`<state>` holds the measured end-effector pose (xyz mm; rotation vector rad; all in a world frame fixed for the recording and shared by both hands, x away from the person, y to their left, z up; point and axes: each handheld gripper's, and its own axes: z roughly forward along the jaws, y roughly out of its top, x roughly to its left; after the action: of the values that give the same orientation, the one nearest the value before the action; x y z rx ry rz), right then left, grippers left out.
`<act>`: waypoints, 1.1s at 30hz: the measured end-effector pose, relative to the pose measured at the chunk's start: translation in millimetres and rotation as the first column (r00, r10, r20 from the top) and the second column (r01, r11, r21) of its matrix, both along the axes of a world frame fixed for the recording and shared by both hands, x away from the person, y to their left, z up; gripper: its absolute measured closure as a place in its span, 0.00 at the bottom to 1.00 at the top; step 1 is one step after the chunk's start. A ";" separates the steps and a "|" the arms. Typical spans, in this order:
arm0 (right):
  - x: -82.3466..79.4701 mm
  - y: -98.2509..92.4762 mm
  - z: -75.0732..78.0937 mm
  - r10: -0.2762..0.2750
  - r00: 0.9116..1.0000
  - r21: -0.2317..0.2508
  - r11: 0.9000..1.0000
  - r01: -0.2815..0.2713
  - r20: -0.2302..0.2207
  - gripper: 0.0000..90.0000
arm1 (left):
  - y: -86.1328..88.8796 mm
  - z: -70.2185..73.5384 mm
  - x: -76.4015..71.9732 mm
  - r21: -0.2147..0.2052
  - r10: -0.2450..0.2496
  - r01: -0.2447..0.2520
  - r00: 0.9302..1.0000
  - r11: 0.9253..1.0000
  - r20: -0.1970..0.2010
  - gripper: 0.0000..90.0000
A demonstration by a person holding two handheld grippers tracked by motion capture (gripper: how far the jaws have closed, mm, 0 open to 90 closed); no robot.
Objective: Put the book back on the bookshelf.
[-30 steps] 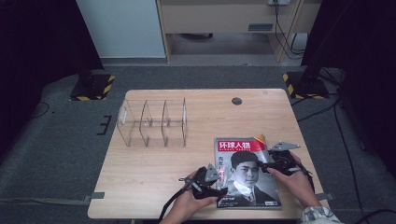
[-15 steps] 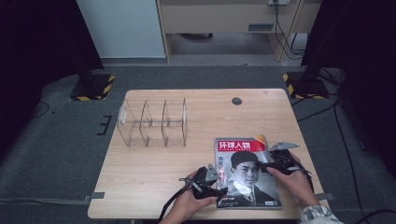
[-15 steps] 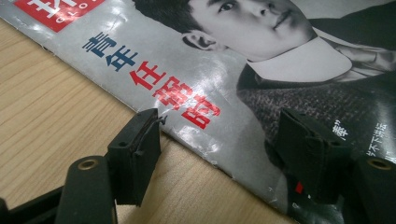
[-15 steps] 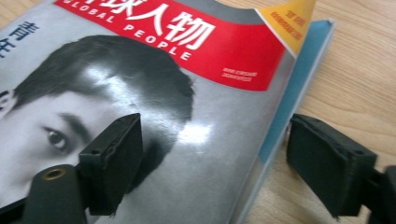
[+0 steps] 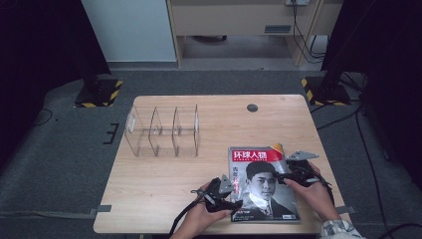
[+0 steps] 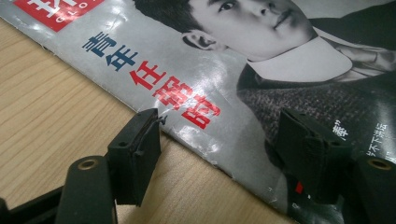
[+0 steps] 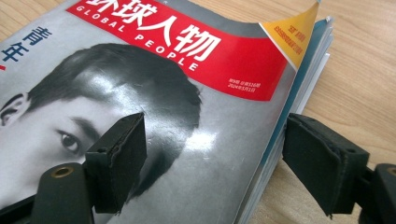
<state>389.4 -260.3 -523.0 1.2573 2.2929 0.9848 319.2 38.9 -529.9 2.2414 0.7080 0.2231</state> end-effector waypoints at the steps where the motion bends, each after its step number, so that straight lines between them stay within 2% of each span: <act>1: -0.2 0.2 0.6 0.001 1.000 0.000 1.000 -0.001 0.002 0.25 | 0.0 0.0 0.0 0.000 0.000 0.000 1.000 1.000 0.000 0.33; 17: -3.6 4.9 10.5 0.023 0.999 0.038 0.999 -0.025 0.047 0.39 | -0.7 0.5 0.2 0.003 0.001 -0.001 1.000 1.000 -0.006 0.33; 24: -3.9 4.4 10.6 0.016 0.999 0.044 0.999 -0.018 0.042 0.43 | -0.8 0.6 0.6 0.005 -0.001 0.001 1.000 1.000 -0.004 0.33; 28: -3.1 2.8 7.0 0.005 1.000 0.040 0.999 -0.006 0.022 0.44 | -0.9 0.8 0.8 0.007 -0.002 0.002 1.000 1.000 -0.005 0.33; 31: -1.6 -0.1 3.1 -0.007 1.000 0.055 0.998 0.008 -0.012 0.45 | -0.9 0.8 0.8 0.008 -0.002 0.002 1.000 1.000 -0.005 0.33; 33: -0.7 -1.2 -1.0 -0.006 0.999 0.038 0.999 0.007 -0.043 0.47 | -1.0 0.8 0.8 0.008 -0.002 0.002 1.000 1.000 -0.005 0.33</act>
<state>388.7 -261.5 -524.0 1.3129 2.3112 1.0136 320.0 38.0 -529.1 2.2508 0.7089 0.2196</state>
